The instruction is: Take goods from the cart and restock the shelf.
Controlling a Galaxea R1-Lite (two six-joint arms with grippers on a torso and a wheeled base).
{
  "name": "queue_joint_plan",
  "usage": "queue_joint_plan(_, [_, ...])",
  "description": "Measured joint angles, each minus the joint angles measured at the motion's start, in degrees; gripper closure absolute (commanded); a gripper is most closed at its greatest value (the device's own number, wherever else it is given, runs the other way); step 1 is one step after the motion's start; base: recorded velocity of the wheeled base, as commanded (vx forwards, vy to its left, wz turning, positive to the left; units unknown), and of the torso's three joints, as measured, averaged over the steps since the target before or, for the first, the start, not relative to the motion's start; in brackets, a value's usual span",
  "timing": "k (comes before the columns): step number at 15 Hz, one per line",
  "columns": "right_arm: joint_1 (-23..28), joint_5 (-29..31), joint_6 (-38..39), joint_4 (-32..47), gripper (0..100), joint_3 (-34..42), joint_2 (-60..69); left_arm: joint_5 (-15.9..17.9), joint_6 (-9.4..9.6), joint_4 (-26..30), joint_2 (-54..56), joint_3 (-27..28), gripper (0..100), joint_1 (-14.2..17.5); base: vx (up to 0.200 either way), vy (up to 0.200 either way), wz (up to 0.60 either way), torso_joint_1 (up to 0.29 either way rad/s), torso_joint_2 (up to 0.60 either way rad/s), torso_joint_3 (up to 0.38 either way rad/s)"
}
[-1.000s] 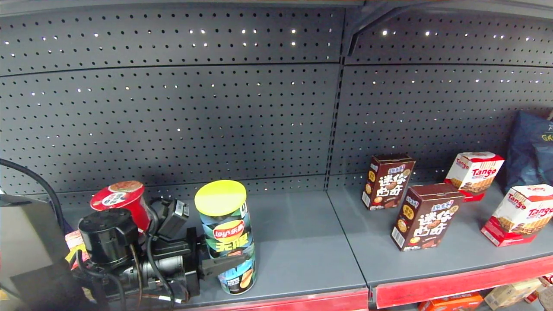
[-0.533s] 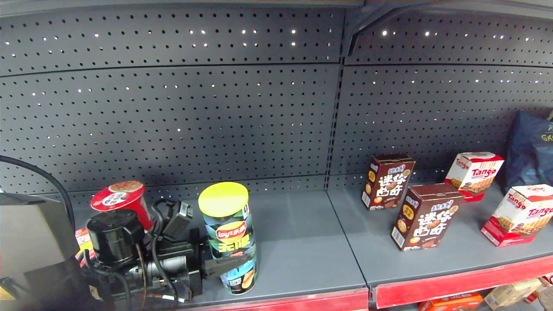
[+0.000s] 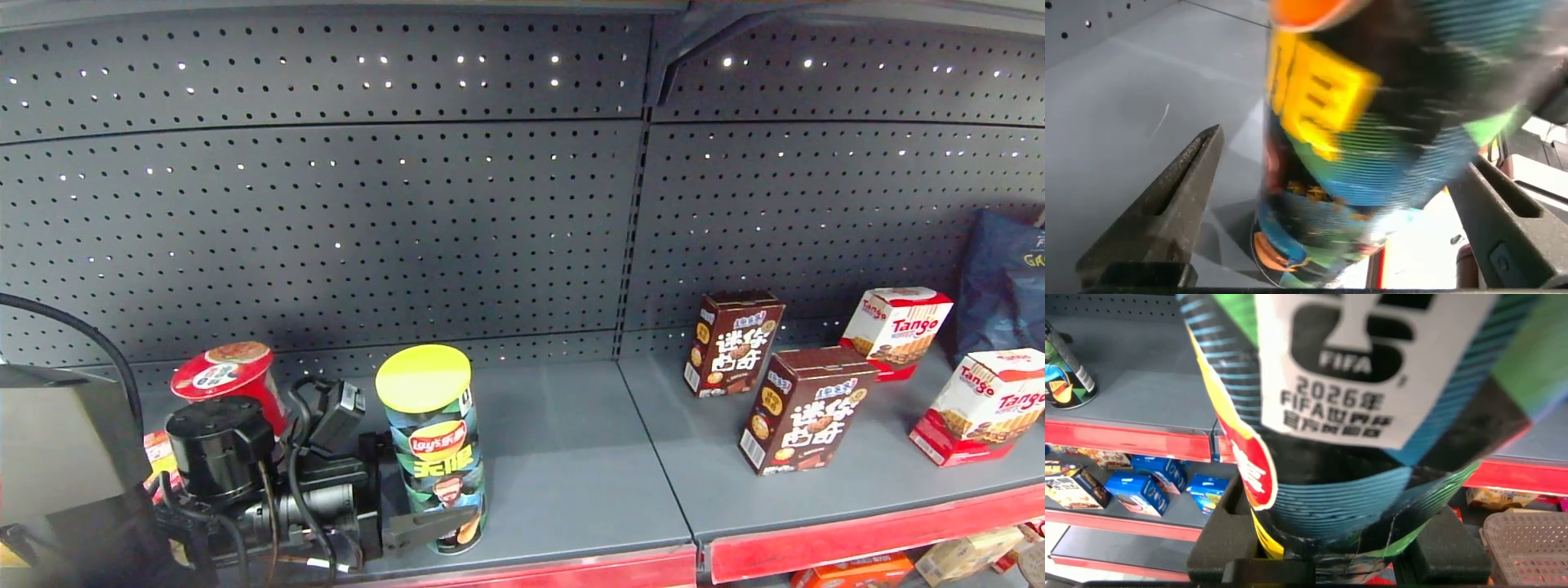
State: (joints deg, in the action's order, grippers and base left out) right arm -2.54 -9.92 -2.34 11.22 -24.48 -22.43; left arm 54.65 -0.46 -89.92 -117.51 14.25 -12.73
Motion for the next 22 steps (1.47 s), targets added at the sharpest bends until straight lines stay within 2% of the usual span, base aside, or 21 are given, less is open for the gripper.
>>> queue_joint_plan(3, [0.0, 0.0, -0.01, 0.02, 100, 0.04, 0.17, 0.06, 3.33, 0.0, 0.83, -1.33, 0, 1.57, 0.0, 0.0, 0.0, 0.0, 0.0, 0.0])
queue_joint_plan(5, [0.04, 0.0, 0.0, 0.02, 100, 0.1, 0.27, 0.11, 4.1, 0.01, 1.49, -2.46, 0, 3.28, 0.0, 0.0, 0.0, 0.0, 0.0, 0.0])
queue_joint_plan(9, [0.01, 0.02, 0.0, 0.0, 100, 0.21, 0.38, 0.12, 4.1, 0.0, 3.25, -3.28, 0, 6.86, 0.0, 0.0, 0.0, 0.0, 0.0, 0.0])
queue_joint_plan(11, [0.0, 0.0, -0.01, 0.0, 100, 0.23, 0.44, 0.12, 4.07, 0.0, 3.54, -3.1, 0, 7.61, 0.0, 0.0, 0.0, 0.0, 0.0, 0.0])
queue_joint_plan(17, [0.04, 0.0, 0.0, 0.02, 100, 0.23, 0.5, 0.34, 4.01, 0.0, 5.83, -3.67, 0, 7.17, 0.0, 0.0, 0.0, 0.0, 0.0, 0.0])
queue_joint_plan(20, [0.01, -0.01, 0.07, 0.02, 100, 0.23, 0.46, 0.23, 3.58, -0.02, 10.9, -6.13, 0, 6.34, 0.0, 0.0, 0.0, 0.0, 0.0, 0.0])
queue_joint_plan(22, [0.0, -0.04, 0.11, 0.05, 100, 0.3, 0.38, 0.17, 2.62, -0.05, 15.19, -8.24, 0, 6.97, 0.0, 0.0, 0.0, 0.0, 0.0, 0.0])
